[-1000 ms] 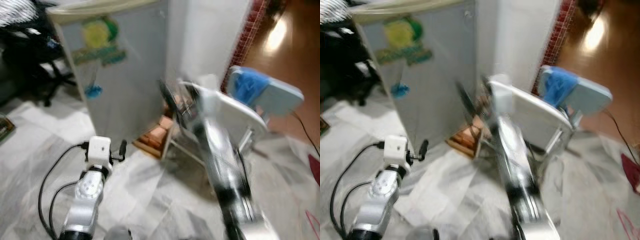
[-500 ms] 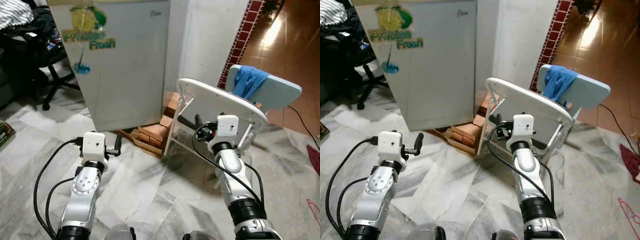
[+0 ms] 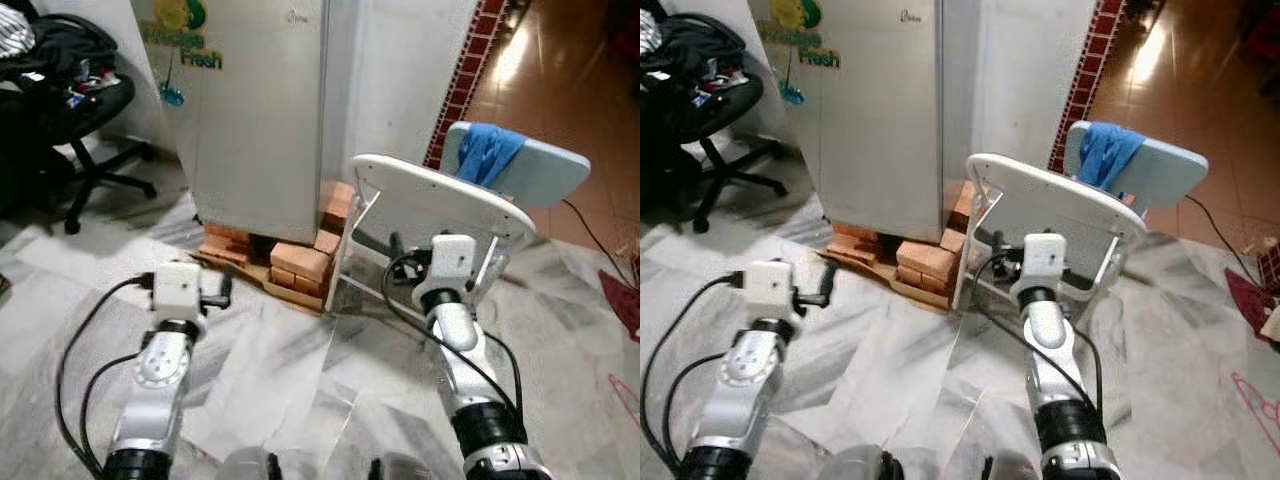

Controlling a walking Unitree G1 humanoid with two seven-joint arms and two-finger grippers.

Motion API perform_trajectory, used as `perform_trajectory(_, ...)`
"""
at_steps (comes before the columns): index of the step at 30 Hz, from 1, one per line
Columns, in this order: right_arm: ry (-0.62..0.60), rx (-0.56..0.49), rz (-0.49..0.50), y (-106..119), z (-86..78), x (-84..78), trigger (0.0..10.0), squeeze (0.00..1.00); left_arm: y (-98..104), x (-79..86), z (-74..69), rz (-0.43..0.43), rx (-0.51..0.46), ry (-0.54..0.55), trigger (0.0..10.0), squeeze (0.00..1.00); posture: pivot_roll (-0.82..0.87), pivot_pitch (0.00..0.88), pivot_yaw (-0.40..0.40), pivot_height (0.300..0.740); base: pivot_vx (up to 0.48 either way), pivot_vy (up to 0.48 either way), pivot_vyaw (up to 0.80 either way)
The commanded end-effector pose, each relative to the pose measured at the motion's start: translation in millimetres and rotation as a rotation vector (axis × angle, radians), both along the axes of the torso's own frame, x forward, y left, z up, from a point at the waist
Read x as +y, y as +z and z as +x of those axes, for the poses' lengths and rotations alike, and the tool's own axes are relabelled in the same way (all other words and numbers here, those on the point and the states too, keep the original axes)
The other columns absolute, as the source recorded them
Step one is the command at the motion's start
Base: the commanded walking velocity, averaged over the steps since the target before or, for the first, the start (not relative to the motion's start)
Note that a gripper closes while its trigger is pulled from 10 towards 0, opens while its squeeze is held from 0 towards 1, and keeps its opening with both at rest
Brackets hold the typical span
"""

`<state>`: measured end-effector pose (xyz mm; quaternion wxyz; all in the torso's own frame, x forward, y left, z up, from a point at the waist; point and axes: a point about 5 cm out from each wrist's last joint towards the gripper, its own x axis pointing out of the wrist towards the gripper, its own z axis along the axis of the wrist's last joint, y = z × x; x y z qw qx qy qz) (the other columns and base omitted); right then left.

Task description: Restocking fridge

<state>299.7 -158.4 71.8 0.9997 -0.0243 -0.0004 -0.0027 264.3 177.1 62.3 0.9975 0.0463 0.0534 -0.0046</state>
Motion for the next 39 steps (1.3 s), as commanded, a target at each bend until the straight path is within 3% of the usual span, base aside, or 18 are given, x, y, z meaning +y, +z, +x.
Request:
perform_trajectory(1, -0.043, 0.002, 0.000, -1.8, -3.8, -10.0, 10.0, 0.00, 0.4, -5.7, 1.2, -0.012, -0.001, -0.021, 10.0, 0.00, 0.00, 0.000, 0.024, 0.740, 0.000, 0.480, 0.00)
perform_trajectory(6, -0.057, 0.012, 0.000, -3.4, -5.0, -13.1, 10.0, 0.00, 0.8, -6.6, 2.8, -0.032, 0.004, -0.037, 10.0, 0.00, -0.01, 0.000, 0.029, 0.740, 0.000, 0.480, 0.00)
perform_trajectory(15, 0.008, -0.001, -0.022, 6.3, -3.8, -20.2, 10.0, 0.00, 7.9, -4.6, 8.4, -0.046, -0.022, -0.045, 10.0, 0.00, -0.01, 0.000, 0.033, 0.740, 0.000, 0.480, -0.71)
perform_trajectory(25, 0.137, 0.030, -0.064, 6.7, -19.6, -18.6, 10.0, 0.00, -3.4, -12.3, -1.9, -0.071, 0.035, -0.094, 10.0, 0.00, -0.04, 0.000, 0.053, 0.740, 0.000, 0.480, -0.08)
perform_trajectory(32, 0.022, 0.064, -0.002, -0.8, -31.5, -23.4, 10.0, 0.00, -7.4, -15.3, -5.3, -0.093, 0.048, -0.091, 10.0, 0.00, -0.05, 0.000, 0.033, 0.740, 0.000, 0.480, -0.25)
perform_trajectory(34, -0.068, 0.059, 0.034, -2.7, -36.3, -22.2, 10.0, 0.00, -5.3, -13.3, -3.4, -0.099, 0.040, -0.083, 10.0, 0.00, -0.05, 0.000, 0.033, 0.740, 0.000, 0.480, -0.71)
perform_trajectory(39, -0.130, 0.065, 0.029, -6.9, -42.5, -24.4, 10.0, 0.00, -3.8, -11.2, -1.4, -0.099, 0.038, -0.089, 10.0, 0.00, -0.06, 0.000, 0.042, 0.740, 0.000, 0.480, -0.78)
